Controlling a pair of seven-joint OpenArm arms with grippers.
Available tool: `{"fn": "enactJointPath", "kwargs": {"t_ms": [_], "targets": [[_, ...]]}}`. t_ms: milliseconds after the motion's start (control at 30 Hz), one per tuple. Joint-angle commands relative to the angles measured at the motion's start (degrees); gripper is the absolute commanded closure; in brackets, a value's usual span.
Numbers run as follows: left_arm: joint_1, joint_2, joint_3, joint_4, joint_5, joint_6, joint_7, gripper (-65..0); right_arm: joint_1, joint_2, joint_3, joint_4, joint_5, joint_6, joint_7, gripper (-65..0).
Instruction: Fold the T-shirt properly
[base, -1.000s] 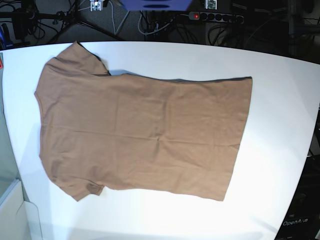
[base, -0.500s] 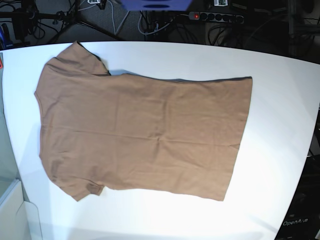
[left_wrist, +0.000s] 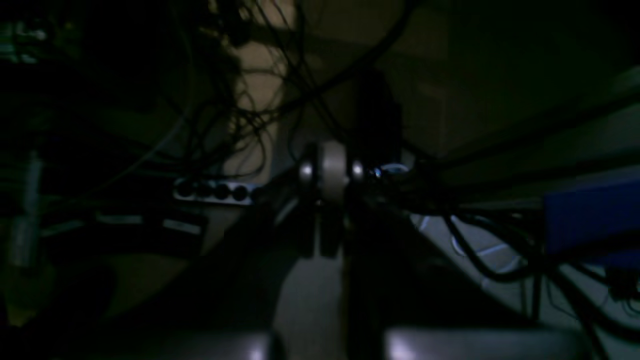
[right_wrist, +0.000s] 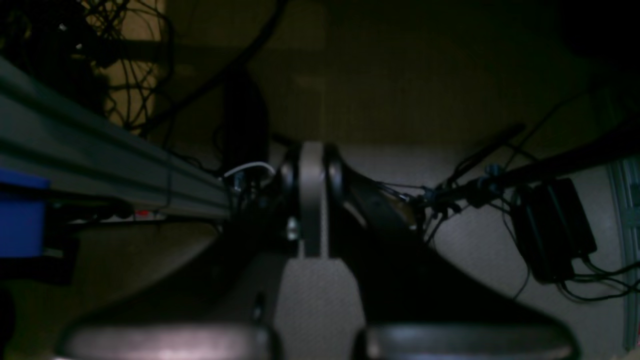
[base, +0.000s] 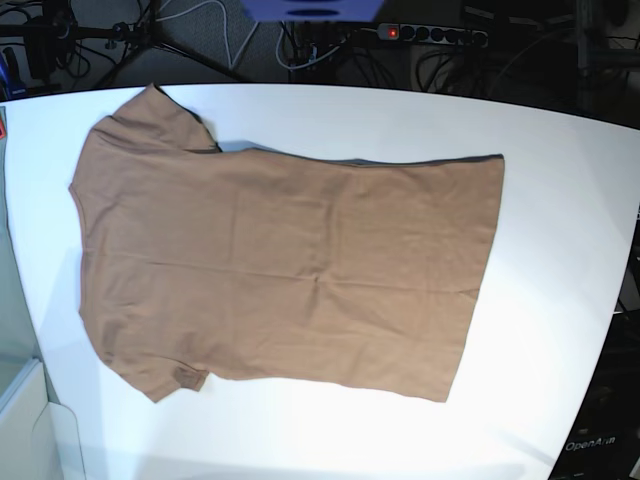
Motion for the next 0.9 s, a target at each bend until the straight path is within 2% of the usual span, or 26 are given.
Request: {"fn": "enactJointPath", "kwargs": {"t_ms": [0, 233, 333, 533, 667, 800, 867], "targets": [[1.5, -0.6, -0.2, 0.1, -0.4, -0.1, -1.4, -1.0, -1.4, 0.2, 0.1, -0.2, 0.2, -0.1, 1.8, -0.1], [1.6, -0.9, -0.1, 0.1, -6.1, -0.6, -1.3, -1.1, -2.0, 0.9, 0.2, -0.1, 0.2, -0.1, 2.0, 0.0], [1.5, -0.9, 0.1, 0.1, -6.1, -0.6, -1.3, -1.1, -2.4, 0.9, 0.2, 0.2, 0.2, -0.1, 2.0, 0.0], [1.4, -0.7, 0.5, 0.6, -5.9, -0.7, -1.4, -1.1, -8.9, 0.9, 0.2, 14.2, 0.2, -0.1, 1.8, -0.1], [4.4, -0.7, 0.5, 7.5, -5.9, -0.7, -1.4, -1.1, -13.9, 0.9, 0.2, 24.2, 0.2, -0.1, 1.6, -0.3], [10.7, -0.9, 0.5, 19.6, -5.9, -0.7, -1.3, -1.4, -15.4, 0.8, 0.2, 27.4, 0.2, -0.1, 1.6, -0.3], [13.3, -0.9, 0.5, 25.8, -5.9, -0.7, -1.0, -4.8, -15.5, 0.8, 0.2, 27.6, 0.1, -0.1, 1.6, -0.3]]}}
